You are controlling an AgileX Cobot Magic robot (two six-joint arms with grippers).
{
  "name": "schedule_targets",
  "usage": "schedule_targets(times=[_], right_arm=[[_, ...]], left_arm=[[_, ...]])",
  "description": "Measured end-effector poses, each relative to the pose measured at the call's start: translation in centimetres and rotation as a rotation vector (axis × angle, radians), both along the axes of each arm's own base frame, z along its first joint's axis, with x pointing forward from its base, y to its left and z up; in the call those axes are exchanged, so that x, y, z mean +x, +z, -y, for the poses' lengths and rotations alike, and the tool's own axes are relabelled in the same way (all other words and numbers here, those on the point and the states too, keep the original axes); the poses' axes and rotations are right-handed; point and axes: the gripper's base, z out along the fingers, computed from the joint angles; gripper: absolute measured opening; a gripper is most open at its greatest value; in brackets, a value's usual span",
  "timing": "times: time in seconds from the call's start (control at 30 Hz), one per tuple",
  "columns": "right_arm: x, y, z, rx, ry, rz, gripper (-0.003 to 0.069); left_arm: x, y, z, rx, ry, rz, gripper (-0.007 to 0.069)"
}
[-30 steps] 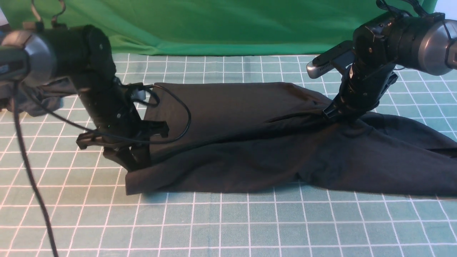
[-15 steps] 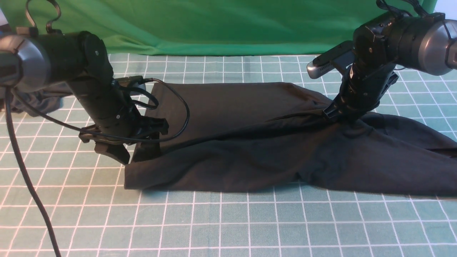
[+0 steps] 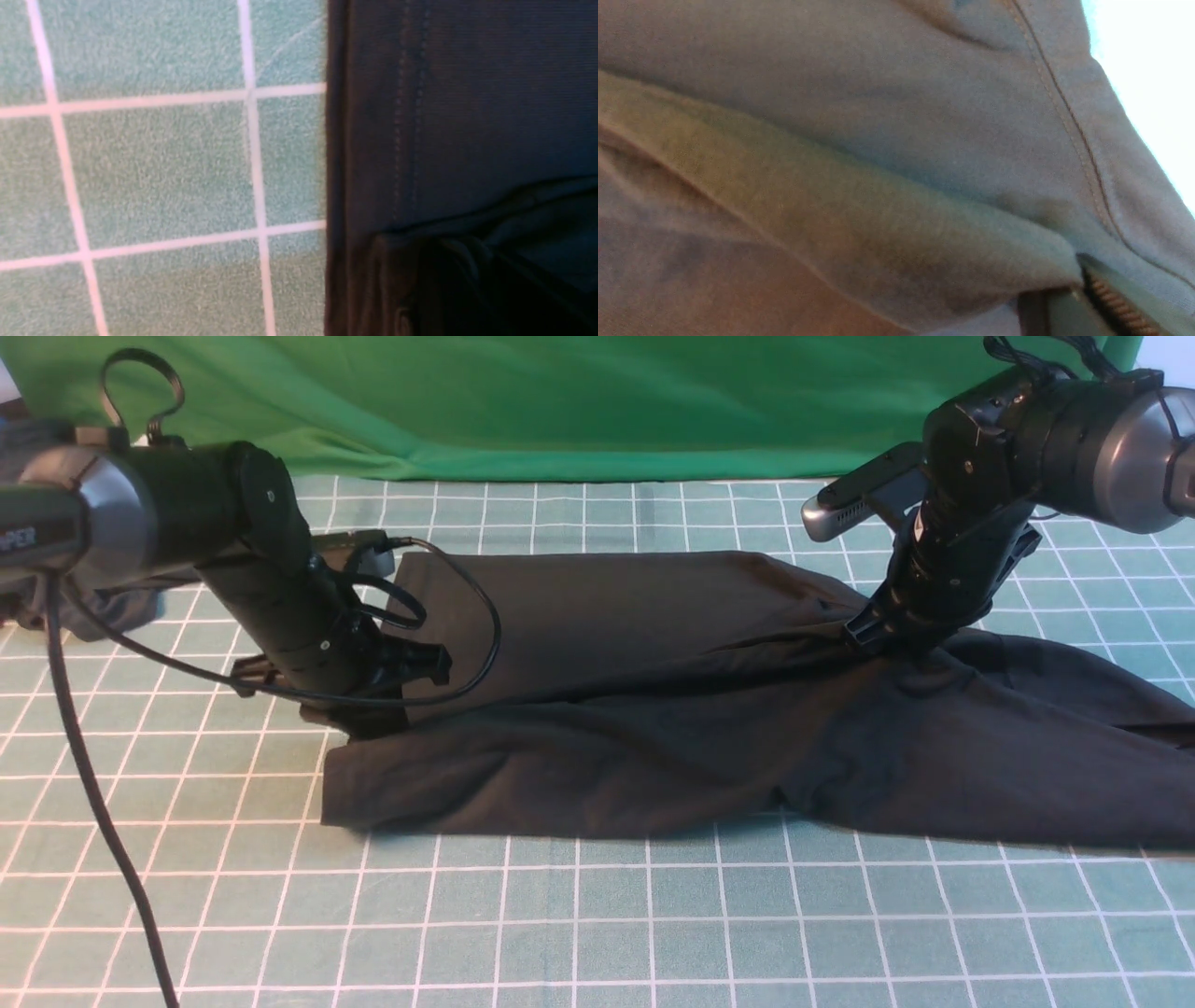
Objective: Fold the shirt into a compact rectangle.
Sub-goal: 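Fold the black garment in half by bringing its near edge over to the far edge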
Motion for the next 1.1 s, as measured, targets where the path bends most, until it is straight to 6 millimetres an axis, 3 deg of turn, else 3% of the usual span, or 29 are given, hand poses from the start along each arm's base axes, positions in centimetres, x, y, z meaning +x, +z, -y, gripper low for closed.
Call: schedule_targets(times=[0.1, 0.3, 0.67, 0.77, 1.1], right_arm=[[0.0, 0.0, 0.0, 0.0, 0.0, 0.0, 0.0024], [0.5, 1.0, -0.2, 0.013, -0.01, 0.025, 0.0024], [2.1, 3.7, -0.6, 0.086, -0.063, 0.161, 0.0024], [2.4, 3.5, -0.7, 0.101, -0.07, 0.183, 0.0024], [4.4, -0.5, -1.5, 0.135, -0.073, 0.239, 0.0036]], left_arm=[[0.2, 0.8, -0.2, 0.003, -0.003, 0.013, 0.0024], [2.0, 4.8, -1.4, -0.002, 0.047, 0.143, 0.0024], [4.9, 7.0, -2.5, -0.038, 0.183, 0.416, 0.0024], [5.5, 7.0, -2.8, -0.044, 0.203, 0.448, 0.0024], [8.9, 2.6, -2.9, -0.056, 0.245, 0.479, 0.0025]])
